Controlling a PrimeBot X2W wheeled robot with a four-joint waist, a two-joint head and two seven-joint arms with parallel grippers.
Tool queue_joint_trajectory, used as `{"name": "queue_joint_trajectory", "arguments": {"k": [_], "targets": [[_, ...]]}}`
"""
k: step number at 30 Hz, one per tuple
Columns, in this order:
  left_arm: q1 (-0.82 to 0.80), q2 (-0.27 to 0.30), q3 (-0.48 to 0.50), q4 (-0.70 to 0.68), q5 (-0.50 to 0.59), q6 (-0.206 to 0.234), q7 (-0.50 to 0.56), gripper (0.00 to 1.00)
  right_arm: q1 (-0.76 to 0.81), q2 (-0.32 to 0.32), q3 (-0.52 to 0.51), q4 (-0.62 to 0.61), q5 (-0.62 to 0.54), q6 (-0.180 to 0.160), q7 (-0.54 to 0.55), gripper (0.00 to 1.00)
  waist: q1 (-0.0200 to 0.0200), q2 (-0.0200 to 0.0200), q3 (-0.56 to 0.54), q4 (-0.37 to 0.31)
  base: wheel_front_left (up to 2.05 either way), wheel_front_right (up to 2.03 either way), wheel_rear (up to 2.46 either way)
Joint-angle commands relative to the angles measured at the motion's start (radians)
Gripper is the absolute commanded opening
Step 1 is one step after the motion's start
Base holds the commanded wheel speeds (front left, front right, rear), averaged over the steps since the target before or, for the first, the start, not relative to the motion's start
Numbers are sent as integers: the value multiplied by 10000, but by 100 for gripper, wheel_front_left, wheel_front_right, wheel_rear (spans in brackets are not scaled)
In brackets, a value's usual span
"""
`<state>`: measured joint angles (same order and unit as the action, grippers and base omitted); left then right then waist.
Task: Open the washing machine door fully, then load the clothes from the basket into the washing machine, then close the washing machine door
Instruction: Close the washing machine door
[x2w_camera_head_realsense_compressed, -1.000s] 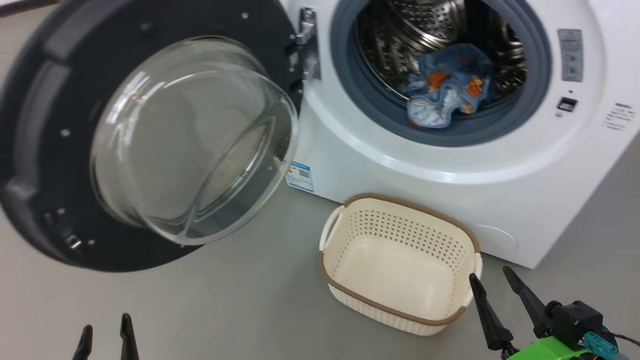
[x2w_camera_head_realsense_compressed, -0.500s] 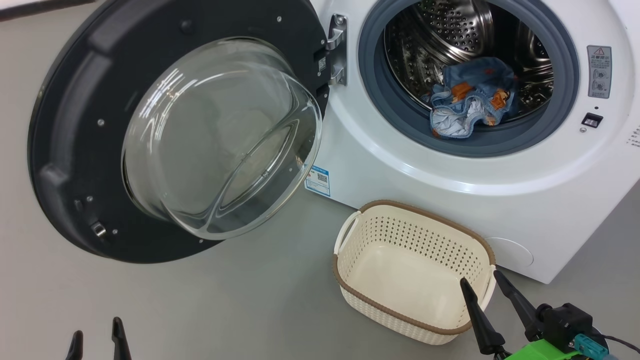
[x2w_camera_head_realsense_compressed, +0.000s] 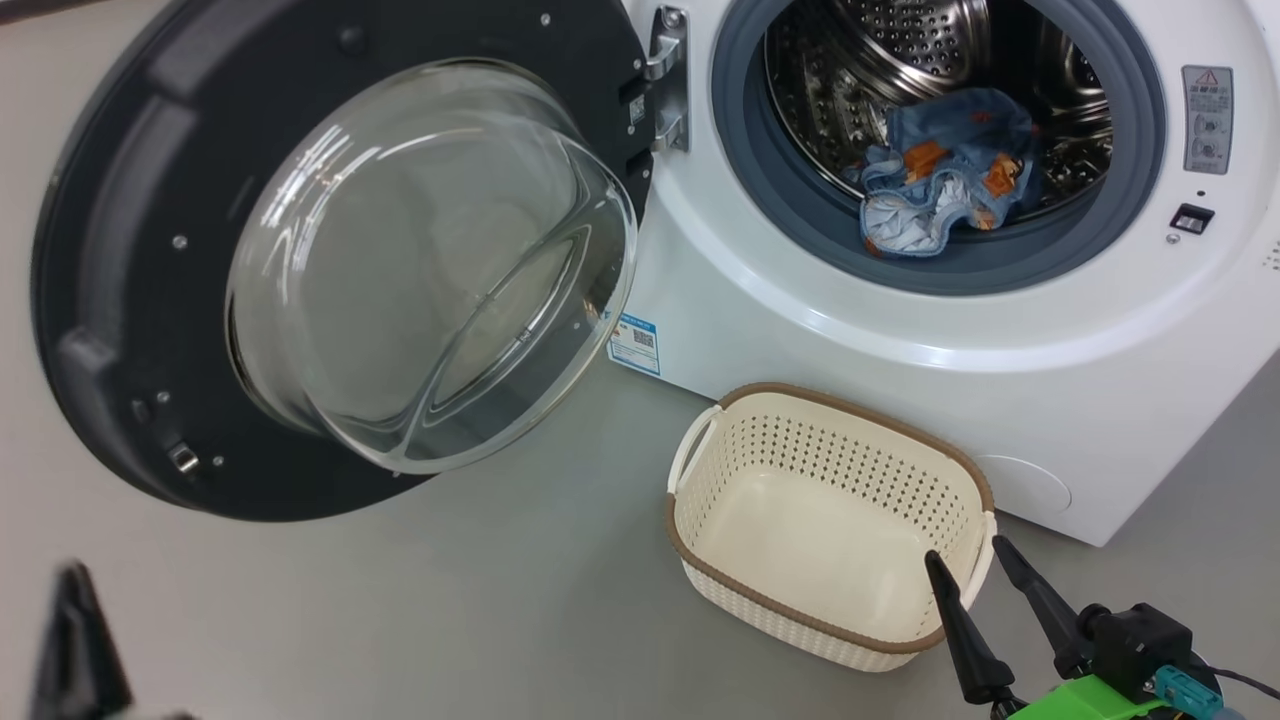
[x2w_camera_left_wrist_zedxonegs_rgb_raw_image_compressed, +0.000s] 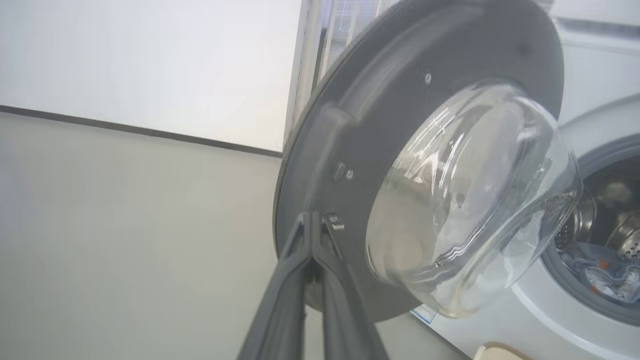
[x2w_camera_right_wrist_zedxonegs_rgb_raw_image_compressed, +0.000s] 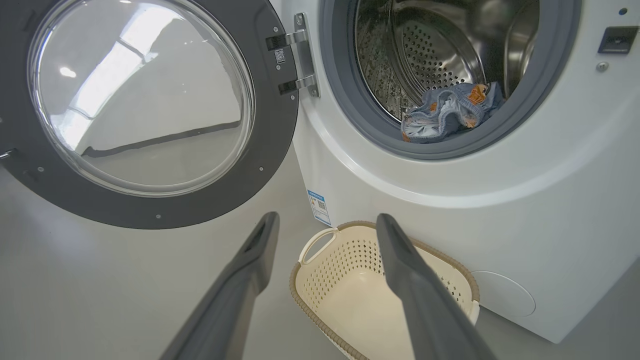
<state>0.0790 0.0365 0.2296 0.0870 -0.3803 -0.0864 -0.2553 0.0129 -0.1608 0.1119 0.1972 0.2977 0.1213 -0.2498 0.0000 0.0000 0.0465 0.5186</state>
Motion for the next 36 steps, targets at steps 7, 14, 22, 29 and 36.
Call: {"name": "queue_joint_trajectory", "arguments": {"k": [7, 14, 22, 29, 36], "targets": [[-2172, 1328, 1390, -842, -790, -386, -65, 0, -376, -91, 177, -243, -76, 94, -120, 100, 0, 0, 171, -185, 0, 0, 0], [-4867, 3776, 1320, 764, -3321, -439, 213, 0, -491, -68, 157, -244, -99, 94, -120, 100, 0, 0, 360, -447, 0, 0, 0], [-7146, 5782, 392, 3690, -6873, -441, 2742, 0, -655, -40, 267, -239, -129, 94, -120, 100, 0, 0, 605, -727, 0, 0, 0], [-8164, 6654, -84, 5722, -9163, -442, 5979, 0, -764, -81, 322, -259, -162, 94, -120, 100, 0, 0, 899, -861, 0, 0, 0], [-8376, 6862, -397, 6742, -10275, -442, 8264, 0, -822, -177, 314, -283, -175, 94, -120, 100, 0, 0, 1076, -924, 0, 0, 0]]}}
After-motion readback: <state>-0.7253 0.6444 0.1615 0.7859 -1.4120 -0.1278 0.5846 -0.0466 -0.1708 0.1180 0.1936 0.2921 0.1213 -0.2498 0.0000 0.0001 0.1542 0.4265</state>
